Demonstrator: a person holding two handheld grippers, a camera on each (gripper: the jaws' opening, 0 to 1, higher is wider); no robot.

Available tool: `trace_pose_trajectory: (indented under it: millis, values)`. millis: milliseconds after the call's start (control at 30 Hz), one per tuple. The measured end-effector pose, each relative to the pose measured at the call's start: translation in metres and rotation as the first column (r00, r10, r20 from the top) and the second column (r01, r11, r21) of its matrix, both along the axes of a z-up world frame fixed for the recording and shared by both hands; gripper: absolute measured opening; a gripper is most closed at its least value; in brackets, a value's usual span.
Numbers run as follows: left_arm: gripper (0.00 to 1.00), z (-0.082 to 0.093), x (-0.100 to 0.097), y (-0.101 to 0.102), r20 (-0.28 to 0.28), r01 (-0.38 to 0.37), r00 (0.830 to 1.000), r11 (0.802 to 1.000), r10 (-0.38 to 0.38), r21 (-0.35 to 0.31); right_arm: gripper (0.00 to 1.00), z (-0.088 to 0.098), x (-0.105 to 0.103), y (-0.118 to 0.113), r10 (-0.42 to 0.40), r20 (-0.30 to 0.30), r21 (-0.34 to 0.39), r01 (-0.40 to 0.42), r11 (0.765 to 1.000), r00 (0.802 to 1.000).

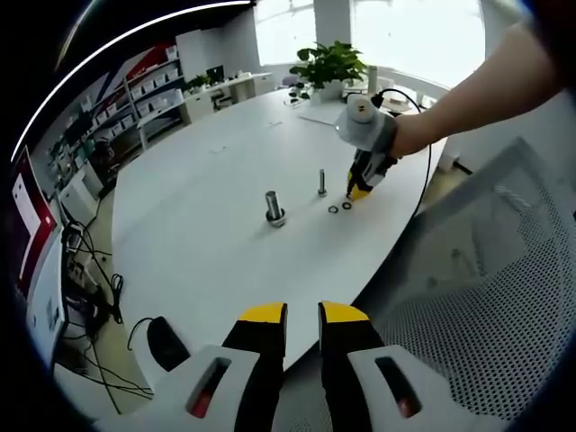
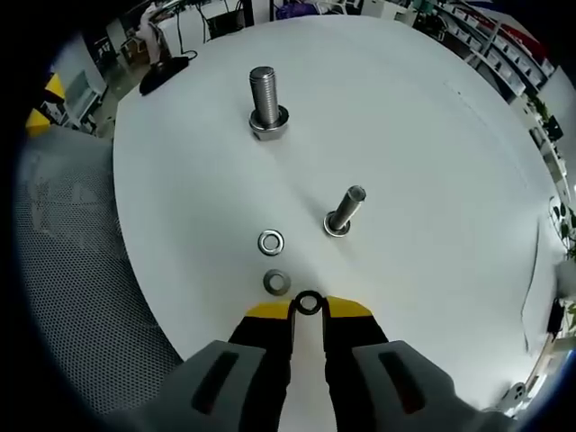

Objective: Place the washer onto the threaded stud by aligning its center hole with the stud, sliding it down to the base, and recovering from edge contact or off-axis alignment until the washer reaches the visible bottom stop.

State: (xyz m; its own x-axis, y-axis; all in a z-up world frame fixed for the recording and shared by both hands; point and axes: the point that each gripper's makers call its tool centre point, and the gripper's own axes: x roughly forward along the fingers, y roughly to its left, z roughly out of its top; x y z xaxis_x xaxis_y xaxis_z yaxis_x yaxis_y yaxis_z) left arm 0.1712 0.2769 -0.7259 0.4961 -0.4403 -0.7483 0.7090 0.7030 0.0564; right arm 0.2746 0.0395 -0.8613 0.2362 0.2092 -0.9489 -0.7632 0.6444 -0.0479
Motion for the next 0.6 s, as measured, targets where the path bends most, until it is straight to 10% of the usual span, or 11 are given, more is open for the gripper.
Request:
trace_pose_trajectory:
  millis: [600]
  values:
    - [0.12,0.002,-0.001,-0.003,0.004,0.014,1.000,1.000,-0.014,-0.011,0.14,0.042,0.022,0.009,0.036,0.086,0.038,-0.039,0.999,0.996]
